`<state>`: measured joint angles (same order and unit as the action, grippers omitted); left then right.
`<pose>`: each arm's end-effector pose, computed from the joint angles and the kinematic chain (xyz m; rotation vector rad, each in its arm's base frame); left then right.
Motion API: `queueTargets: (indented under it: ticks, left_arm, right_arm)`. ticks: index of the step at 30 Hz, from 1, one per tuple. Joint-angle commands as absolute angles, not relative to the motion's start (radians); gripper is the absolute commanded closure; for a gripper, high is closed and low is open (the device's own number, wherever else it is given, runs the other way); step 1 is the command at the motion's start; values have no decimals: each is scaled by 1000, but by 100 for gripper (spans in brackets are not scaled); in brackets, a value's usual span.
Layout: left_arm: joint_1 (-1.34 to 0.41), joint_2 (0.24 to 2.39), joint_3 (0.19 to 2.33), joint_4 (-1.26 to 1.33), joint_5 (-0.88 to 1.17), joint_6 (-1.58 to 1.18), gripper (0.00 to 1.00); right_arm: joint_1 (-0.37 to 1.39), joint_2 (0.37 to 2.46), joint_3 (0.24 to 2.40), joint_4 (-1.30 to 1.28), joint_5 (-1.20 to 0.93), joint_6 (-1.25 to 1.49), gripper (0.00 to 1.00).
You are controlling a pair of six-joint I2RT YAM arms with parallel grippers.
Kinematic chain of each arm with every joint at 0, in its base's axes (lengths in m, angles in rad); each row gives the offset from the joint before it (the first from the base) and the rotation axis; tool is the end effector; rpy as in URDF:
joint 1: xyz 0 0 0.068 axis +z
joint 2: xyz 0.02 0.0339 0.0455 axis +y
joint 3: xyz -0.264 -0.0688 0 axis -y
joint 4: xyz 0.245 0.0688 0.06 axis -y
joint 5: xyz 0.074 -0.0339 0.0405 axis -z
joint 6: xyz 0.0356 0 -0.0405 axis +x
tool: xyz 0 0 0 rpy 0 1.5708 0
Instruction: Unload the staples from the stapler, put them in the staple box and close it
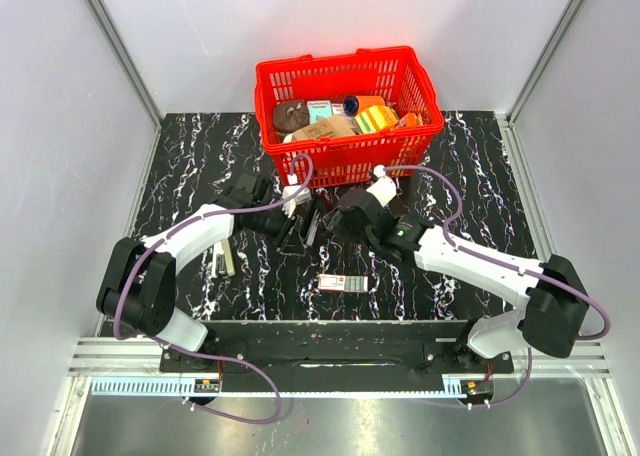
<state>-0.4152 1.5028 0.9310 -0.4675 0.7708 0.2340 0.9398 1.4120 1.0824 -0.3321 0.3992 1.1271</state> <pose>0.2563 -0.1401 0.2090 1.0533 2.2692 -1.0659 0.1963 0.2452 0.2860 0.4330 2.2251 0.7134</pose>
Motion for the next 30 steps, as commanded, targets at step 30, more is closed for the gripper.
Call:
queueTargets:
  ticks: [30]
  left_arm:
    - [-379,1470,923,-353,423,486,97]
  right_arm:
    - [911,1405,957,-218,285,898,92]
